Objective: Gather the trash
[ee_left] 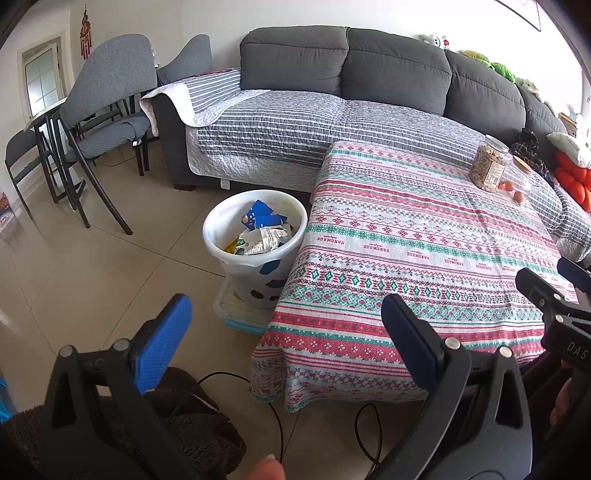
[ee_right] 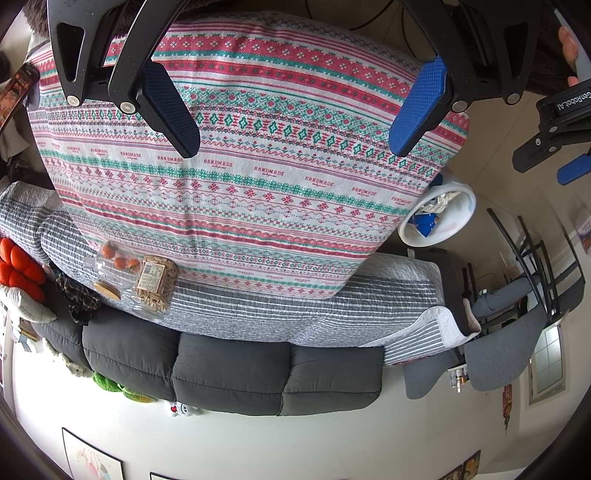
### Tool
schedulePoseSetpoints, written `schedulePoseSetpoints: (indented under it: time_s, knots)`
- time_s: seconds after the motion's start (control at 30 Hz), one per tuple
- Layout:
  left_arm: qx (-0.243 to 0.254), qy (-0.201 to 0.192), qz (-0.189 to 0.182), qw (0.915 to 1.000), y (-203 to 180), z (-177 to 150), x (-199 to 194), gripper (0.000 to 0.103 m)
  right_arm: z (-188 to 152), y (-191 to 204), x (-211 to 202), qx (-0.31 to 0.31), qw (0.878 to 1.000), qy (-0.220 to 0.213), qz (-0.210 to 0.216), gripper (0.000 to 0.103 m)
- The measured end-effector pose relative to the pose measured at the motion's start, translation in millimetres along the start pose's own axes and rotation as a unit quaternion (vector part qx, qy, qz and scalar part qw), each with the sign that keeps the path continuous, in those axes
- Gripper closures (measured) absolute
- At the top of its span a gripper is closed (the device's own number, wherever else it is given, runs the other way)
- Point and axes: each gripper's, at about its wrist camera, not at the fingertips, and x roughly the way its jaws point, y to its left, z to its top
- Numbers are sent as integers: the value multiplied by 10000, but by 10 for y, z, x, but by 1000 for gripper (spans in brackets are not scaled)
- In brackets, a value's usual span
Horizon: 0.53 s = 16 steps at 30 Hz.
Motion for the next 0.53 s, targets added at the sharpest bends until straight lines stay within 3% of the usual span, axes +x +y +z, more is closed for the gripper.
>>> schedulePoseSetpoints:
  time_s: [0.53]
  knots:
    - [-11,41,-30,10000,30,3,4,1,-22,19,39,21,10000,70,62,0]
